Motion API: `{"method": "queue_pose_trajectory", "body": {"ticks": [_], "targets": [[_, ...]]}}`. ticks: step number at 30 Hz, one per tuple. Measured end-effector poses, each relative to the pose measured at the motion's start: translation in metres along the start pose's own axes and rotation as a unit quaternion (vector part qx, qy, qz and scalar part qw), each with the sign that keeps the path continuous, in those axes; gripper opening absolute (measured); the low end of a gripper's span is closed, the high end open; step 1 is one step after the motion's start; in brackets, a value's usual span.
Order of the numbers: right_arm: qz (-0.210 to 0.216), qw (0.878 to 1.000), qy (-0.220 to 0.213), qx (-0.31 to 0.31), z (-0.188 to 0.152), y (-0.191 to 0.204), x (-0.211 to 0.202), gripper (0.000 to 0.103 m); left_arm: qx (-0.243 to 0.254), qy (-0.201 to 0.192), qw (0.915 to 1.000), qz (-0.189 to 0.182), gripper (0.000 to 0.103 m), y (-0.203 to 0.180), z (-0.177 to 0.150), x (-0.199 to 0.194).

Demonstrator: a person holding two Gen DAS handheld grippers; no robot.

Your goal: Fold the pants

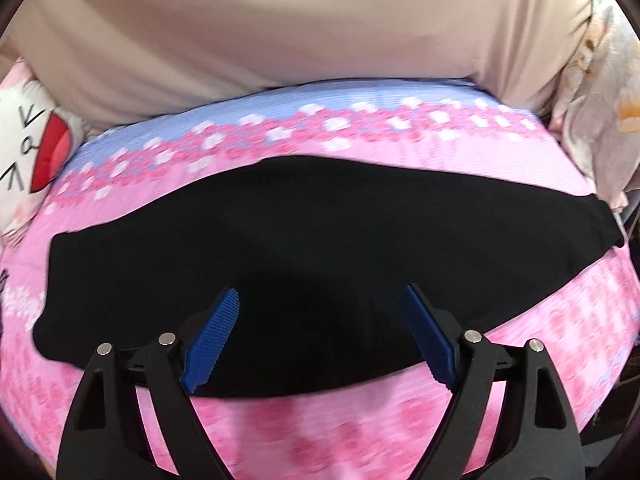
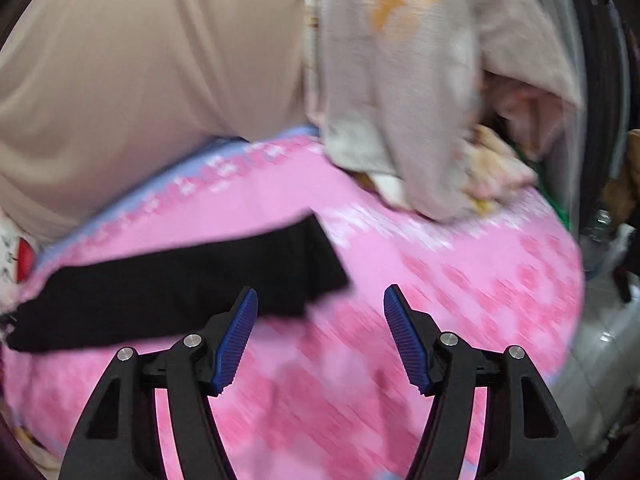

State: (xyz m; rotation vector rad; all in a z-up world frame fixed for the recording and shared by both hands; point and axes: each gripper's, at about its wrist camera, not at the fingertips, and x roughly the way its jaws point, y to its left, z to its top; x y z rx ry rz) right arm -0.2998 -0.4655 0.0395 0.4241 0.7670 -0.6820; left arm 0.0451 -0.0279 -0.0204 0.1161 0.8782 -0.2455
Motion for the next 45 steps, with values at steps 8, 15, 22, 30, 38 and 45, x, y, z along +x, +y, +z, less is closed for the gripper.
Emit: {"method": "queue_pose_trajectory", "body": {"ticks": [8, 15, 22, 30, 38, 45], "targets": [[-0.031, 0.988, 0.088, -0.12, 0.032, 0.052, 0.114, 0.007, 0.009, 0.004, 0.9999, 0.008, 0.082, -0.011, -0.004, 0.0], [-0.09, 0.983, 0.095, -0.128, 0.038, 0.019, 0.133, 0.015, -0.021, 0.015, 0.9988, 0.043, 0.087, 0.018, -0.007, 0.015], [-0.041, 0.997, 0.003, -0.071, 0.038, 0.041, 0.081, 0.025, -0.013, 0.022, 0.9991, 0.033, 0.087, 0.013, 0.0, 0.03], [-0.066, 0.996, 0.06, -0.024, 0.016, 0.02, 0.104, 0.029, -0.033, 0.028, 0.9981, 0.044, 0.088, 0.031, 0.0, 0.037], [-0.101, 0.992, 0.071, -0.039, 0.008, 0.026, 0.113, 0.042, -0.056, 0.038, 0.9968, 0.042, 0.088, 0.05, -0.012, 0.041], [-0.12, 0.991, 0.038, -0.054, 0.014, 0.032, 0.088, 0.011, -0.051, 0.027, 0.9973, 0.046, 0.092, 0.047, -0.01, 0.035]]}}
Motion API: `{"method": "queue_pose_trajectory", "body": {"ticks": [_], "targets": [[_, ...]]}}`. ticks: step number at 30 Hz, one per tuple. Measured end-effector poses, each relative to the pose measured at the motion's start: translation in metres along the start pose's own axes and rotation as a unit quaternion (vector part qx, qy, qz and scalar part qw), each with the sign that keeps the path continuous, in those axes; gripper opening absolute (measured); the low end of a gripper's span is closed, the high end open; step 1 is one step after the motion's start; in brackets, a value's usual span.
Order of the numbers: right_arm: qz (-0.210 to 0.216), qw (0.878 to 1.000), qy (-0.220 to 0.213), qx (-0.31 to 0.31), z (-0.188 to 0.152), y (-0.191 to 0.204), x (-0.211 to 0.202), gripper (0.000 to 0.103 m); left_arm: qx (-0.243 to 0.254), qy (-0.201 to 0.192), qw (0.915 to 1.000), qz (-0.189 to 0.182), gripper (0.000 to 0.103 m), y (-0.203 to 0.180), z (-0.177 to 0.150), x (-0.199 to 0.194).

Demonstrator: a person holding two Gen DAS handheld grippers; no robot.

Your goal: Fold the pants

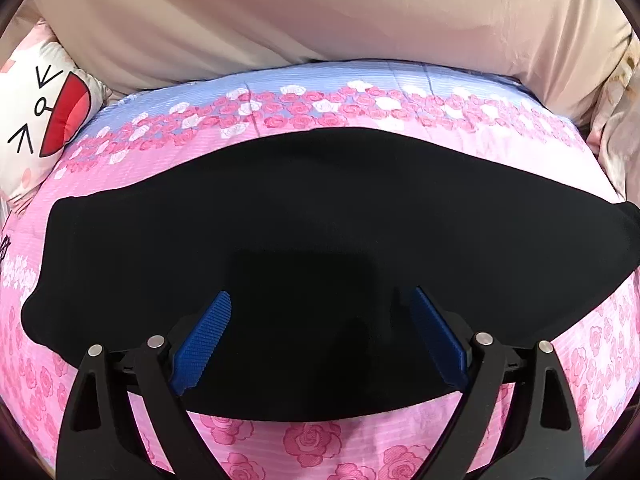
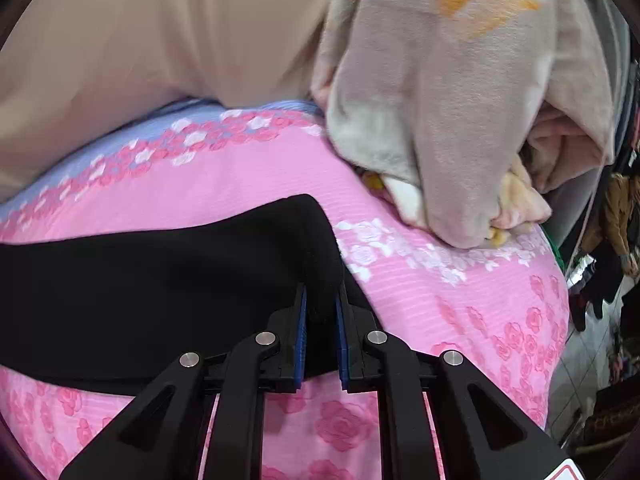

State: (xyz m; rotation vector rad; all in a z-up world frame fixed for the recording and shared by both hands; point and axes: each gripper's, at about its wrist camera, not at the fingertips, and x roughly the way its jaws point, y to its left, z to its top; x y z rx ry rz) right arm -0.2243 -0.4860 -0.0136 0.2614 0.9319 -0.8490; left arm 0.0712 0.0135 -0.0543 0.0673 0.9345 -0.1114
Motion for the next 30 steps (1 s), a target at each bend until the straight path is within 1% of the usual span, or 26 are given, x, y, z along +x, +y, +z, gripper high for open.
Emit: {"method": "queue_pose_trajectory", "body": {"ticks": [1, 2, 3, 4, 5, 6, 8, 9, 10, 11, 12, 14, 15, 16, 17, 18, 19, 20, 21, 22, 23, 24, 25, 26, 27, 30], "targets": [[-0.01, 1.0, 0.016, 0.008, -0.005, -0.008, 0.011, 0.015, -0.004, 0.001, 1.0, 0.006, 0.093, 0.003, -0.001, 0.002], [-0.016, 0.999, 0.037, 0.012, -0.011, -0.012, 0.025, 0.015, -0.007, 0.005, 0.9999, 0.013, 0.093, 0.006, -0.001, 0.006], [-0.009, 0.999, 0.033, 0.018, -0.014, -0.015, 0.029, 0.016, -0.011, 0.01, 0.9997, 0.019, 0.093, 0.009, -0.002, 0.01], [-0.01, 0.999, 0.034, 0.025, -0.012, -0.014, 0.023, 0.022, -0.019, 0.019, 0.9993, 0.027, 0.093, 0.016, -0.004, 0.014], [-0.015, 0.999, 0.031, 0.029, -0.01, -0.012, 0.016, 0.023, -0.029, 0.026, 0.9987, 0.034, 0.093, 0.023, -0.006, 0.017], [-0.025, 0.999, 0.018, 0.03, -0.008, -0.007, 0.006, 0.023, -0.036, 0.028, 0.9983, 0.036, 0.093, 0.028, -0.007, 0.017], [-0.046, 0.999, -0.018, 0.013, -0.002, 0.015, -0.021, 0.024, -0.051, 0.025, 0.9974, 0.043, 0.093, 0.044, -0.009, 0.016], [-0.033, 0.999, -0.033, 0.003, 0.003, 0.032, -0.034, 0.024, -0.056, 0.023, 0.997, 0.048, 0.093, 0.05, -0.008, 0.015], [-0.011, 0.999, -0.037, -0.004, 0.007, 0.045, -0.038, 0.023, -0.063, 0.018, 0.9963, 0.056, 0.093, 0.058, -0.007, 0.015], [0.026, 0.999, -0.038, -0.018, 0.011, 0.069, -0.042, 0.023, -0.072, 0.014, 0.9955, 0.06, 0.093, 0.065, -0.005, 0.014], [0.063, 0.996, -0.037, -0.041, 0.014, 0.102, -0.043, 0.023, -0.078, 0.012, 0.9948, 0.064, 0.093, 0.07, -0.003, 0.014], [0.118, 0.989, -0.026, -0.084, 0.015, 0.157, -0.037, 0.023, -0.095, 0.002, 0.9925, 0.078, 0.093, 0.085, 0.001, 0.015], [0.146, 0.984, -0.021, -0.102, 0.014, 0.187, -0.032, 0.023, -0.097, 0.0, 0.9914, 0.088, 0.093, 0.09, 0.002, 0.017], [0.181, 0.976, -0.011, -0.122, 0.012, 0.223, -0.026, 0.022, -0.098, -0.002, 0.9894, 0.106, 0.093, 0.097, 0.002, 0.02], [0.203, 0.969, -0.003, -0.138, 0.01, 0.253, -0.02, 0.022, -0.097, 0.001, 0.9867, 0.131, 0.093, 0.105, 0.001, 0.025], [0.221, 0.962, 0.003, -0.159, 0.006, 0.289, -0.014, 0.022, -0.096, 0.005, 0.9853, 0.141, 0.093, 0.11, -0.001, 0.029], [0.233, 0.956, 0.011, -0.175, 0.002, 0.317, -0.008, 0.022, -0.095, 0.01, 0.9849, 0.145, 0.095, 0.117, -0.005, 0.035], [0.241, 0.952, 0.018, -0.19, -0.001, 0.337, -0.002, 0.022, -0.097, 0.008, 0.9866, 0.131, 0.098, 0.125, -0.009, 0.037], [0.243, 0.946, 0.031, -0.212, -0.007, 0.366, 0.012, 0.022, -0.104, 0.0, 0.988, 0.114, 0.098, 0.132, -0.013, 0.037], [0.229, 0.944, 0.047, -0.231, -0.012, 0.384, 0.026, 0.022, -0.104, -0.002, 0.9889, 0.106, 0.098, 0.136, -0.015, 0.036], [0.205, 0.946, 0.05, -0.245, -0.016, 0.399, 0.035, 0.025, -0.097, -0.008, 0.9901, 0.101, 0.098, 0.137, -0.016, 0.034], [0.197, 0.95, 0.034, -0.242, -0.012, 0.409, 0.027, 0.024, -0.092, -0.011, 0.9908, 0.099, 0.098, 0.137, -0.017, 0.032], [0.212, 0.947, 0.044, -0.236, -0.007, 0.416, 0.022, 0.021, -0.086, -0.016, 0.9917, 0.094, 0.098, 0.138, -0.019, 0.031], [0.249, 0.941, 0.05, -0.224, 0.0, 0.426, 0.01, 0.021, -0.084, -0.021, 0.9925, 0.087, 0.098, 0.139, -0.021, 0.031], [0.281, 0.932, 0.042, -0.224, 0.006, 0.442, -0.006, 0.021, -0.083, -0.025, 0.9929, 0.081, 0.098, 0.14, -0.022, 0.03], [0.313, 0.906, 0.047, -0.28, 0.002, 0.503, -0.029, 0.02, -0.088, -0.028, 0.9931, 0.073, 0.098, 0.141, -0.022, 0.03]]}}
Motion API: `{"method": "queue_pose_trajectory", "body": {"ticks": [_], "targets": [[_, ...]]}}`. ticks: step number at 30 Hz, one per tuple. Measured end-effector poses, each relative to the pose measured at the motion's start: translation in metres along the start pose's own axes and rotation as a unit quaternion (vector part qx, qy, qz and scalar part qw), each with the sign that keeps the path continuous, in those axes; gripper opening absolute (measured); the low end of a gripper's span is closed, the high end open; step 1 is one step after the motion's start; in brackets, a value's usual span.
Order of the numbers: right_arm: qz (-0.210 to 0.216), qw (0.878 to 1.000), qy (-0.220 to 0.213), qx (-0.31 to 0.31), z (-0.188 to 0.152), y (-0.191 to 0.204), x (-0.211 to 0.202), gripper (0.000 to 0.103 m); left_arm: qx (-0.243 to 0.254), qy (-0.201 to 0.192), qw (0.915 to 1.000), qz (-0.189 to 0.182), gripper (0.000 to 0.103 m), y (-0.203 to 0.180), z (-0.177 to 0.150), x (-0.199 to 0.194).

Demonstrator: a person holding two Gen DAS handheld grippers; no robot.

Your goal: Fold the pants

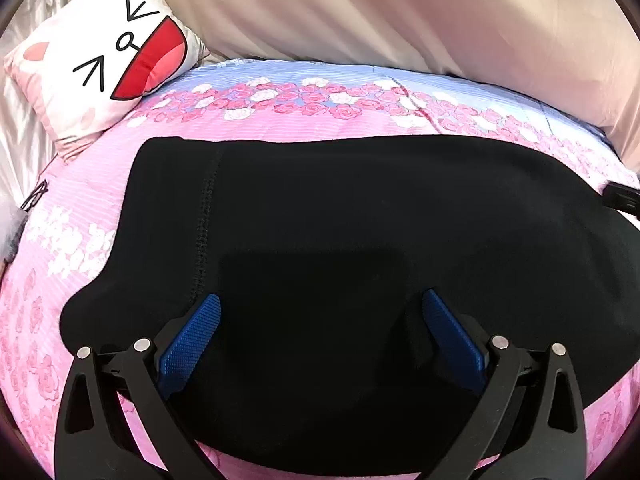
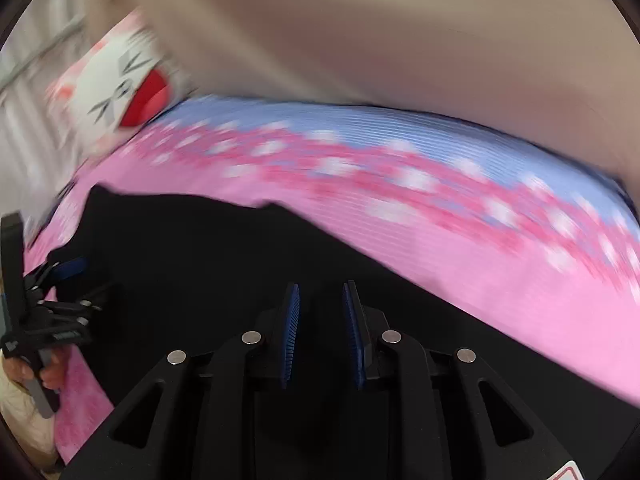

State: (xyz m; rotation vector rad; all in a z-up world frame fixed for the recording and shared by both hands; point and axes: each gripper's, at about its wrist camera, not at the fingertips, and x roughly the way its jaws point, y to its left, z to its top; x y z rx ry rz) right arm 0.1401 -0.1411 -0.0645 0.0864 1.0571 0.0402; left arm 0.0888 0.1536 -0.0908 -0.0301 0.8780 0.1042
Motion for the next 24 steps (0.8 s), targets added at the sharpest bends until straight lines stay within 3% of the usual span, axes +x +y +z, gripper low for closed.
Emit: {"method": "queue_pose_trajectory", "body": {"ticks": [4, 5, 8, 10, 13, 15, 18, 20, 24], "targets": [[-0.012, 0.999, 0.046, -0.02, 0.024, 0.02, 0.063, 0.01, -0.001, -0.001, 1.0, -0.004, 0.098, 0.0, -0.001, 0.0], [-0.013, 0.999, 0.028, -0.016, 0.028, 0.02, 0.064, 0.01, -0.004, -0.001, 1.0, -0.009, 0.098, 0.002, -0.001, 0.0], [-0.001, 1.0, 0.026, 0.018, 0.042, 0.02, 0.048, 0.011, -0.009, -0.004, 0.9998, -0.016, 0.098, 0.004, -0.001, -0.001], [-0.008, 1.0, 0.009, 0.001, 0.042, 0.028, 0.038, 0.011, -0.008, -0.003, 0.9999, -0.015, 0.098, 0.004, -0.002, -0.001], [-0.028, 0.999, 0.039, -0.012, 0.04, 0.028, 0.071, 0.007, -0.002, -0.002, 1.0, -0.009, 0.098, 0.001, -0.001, 0.0], [-0.03, 0.999, 0.028, 0.001, 0.049, 0.026, 0.076, 0.008, -0.003, -0.003, 0.9999, -0.01, 0.098, 0.002, -0.001, -0.001], [0.001, 1.0, -0.013, 0.026, 0.046, 0.034, 0.037, 0.013, -0.003, -0.003, 0.9999, -0.009, 0.098, 0.002, -0.002, -0.001], [-0.005, 0.999, -0.027, 0.015, 0.034, 0.044, 0.016, 0.013, -0.001, -0.003, 1.0, -0.006, 0.098, 0.001, -0.002, -0.001], [-0.036, 0.999, -0.008, 0.013, -0.012, 0.046, 0.003, 0.013, 0.002, -0.002, 1.0, -0.002, 0.098, 0.0, -0.002, -0.001]]}}
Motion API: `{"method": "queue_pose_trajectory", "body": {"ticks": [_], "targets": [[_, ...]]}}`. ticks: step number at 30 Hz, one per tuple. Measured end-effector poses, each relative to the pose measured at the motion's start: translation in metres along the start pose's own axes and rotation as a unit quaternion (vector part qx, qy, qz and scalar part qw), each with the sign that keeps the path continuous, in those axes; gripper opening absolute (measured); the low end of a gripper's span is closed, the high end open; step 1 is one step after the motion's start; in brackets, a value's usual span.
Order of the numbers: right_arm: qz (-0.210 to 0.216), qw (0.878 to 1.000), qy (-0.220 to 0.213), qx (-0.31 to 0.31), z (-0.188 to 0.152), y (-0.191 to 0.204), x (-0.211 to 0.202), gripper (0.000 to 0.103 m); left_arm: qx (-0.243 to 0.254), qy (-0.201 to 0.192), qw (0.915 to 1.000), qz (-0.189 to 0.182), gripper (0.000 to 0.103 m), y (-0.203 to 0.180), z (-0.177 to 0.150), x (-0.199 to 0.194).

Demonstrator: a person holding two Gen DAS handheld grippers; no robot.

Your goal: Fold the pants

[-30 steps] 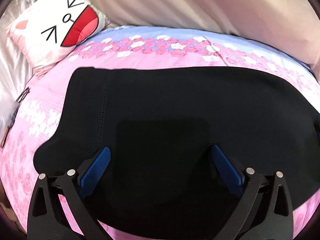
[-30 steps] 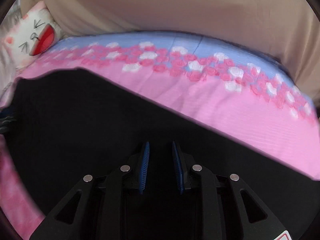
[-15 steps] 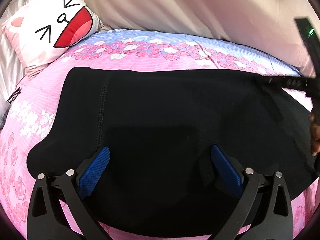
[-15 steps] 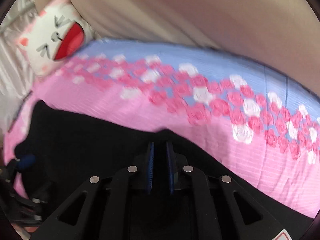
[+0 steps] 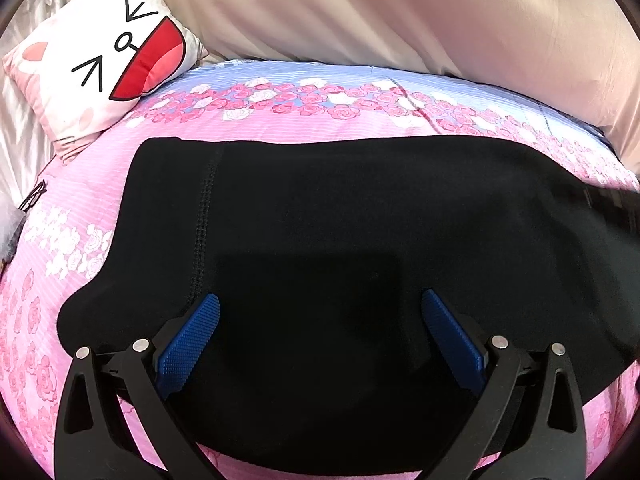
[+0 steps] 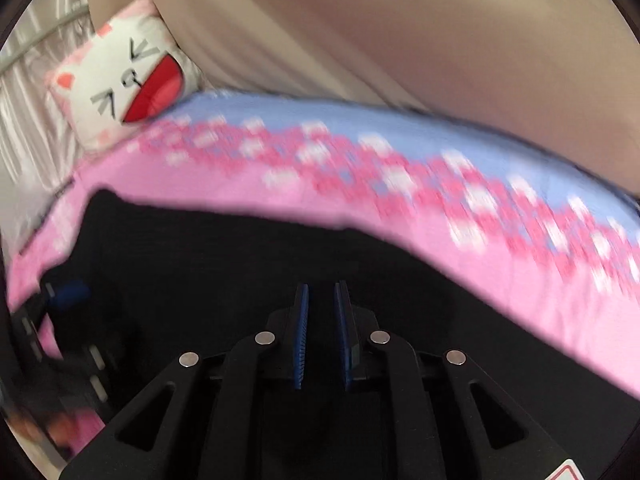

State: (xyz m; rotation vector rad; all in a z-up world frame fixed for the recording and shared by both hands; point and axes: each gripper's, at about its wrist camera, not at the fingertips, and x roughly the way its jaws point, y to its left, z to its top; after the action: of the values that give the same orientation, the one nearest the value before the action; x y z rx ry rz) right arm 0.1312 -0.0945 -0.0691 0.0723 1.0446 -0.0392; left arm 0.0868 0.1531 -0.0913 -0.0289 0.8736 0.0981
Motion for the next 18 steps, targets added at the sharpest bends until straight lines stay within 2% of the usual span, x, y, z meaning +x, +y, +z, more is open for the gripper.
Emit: {"method": "queue_pose_trajectory", "body": {"ticks": [3, 6, 8, 9, 11, 14, 16, 18], "targets": [[-0.024, 1.0, 0.011, 0.01, -0.036, -0.017, -0.001, 0.012, 0.002, 0.0, 1.0, 0.003, 0.098, -0.001, 0.0, 0.0], [-0.007, 0.999, 0.003, 0.05, -0.057, -0.04, -0.015, 0.012, 0.003, -0.002, 0.9999, 0.01, 0.098, -0.002, 0.0, -0.001], [-0.012, 0.998, -0.015, 0.066, -0.069, -0.05, -0.036, 0.014, 0.003, -0.006, 0.9995, 0.031, 0.098, -0.006, -0.003, -0.007], [-0.013, 0.997, -0.017, 0.068, -0.075, -0.054, -0.043, 0.014, 0.002, -0.009, 0.9992, 0.038, 0.098, -0.009, -0.005, -0.01], [-0.028, 0.998, 0.009, 0.055, -0.093, -0.062, -0.037, 0.013, 0.0, -0.01, 0.999, 0.044, 0.098, -0.012, -0.01, -0.016], [-0.007, 0.997, -0.005, 0.079, -0.106, -0.071, -0.05, 0.013, -0.008, -0.006, 0.9989, 0.045, 0.098, -0.008, -0.016, -0.02], [-0.017, 0.997, -0.022, 0.07, -0.111, -0.068, -0.064, 0.017, -0.008, -0.011, 0.9989, 0.044, 0.098, 0.0, -0.016, -0.024], [-0.025, 0.998, -0.006, 0.063, -0.123, -0.072, -0.059, 0.016, -0.01, -0.014, 0.9983, 0.056, 0.098, 0.009, -0.015, -0.024]]}}
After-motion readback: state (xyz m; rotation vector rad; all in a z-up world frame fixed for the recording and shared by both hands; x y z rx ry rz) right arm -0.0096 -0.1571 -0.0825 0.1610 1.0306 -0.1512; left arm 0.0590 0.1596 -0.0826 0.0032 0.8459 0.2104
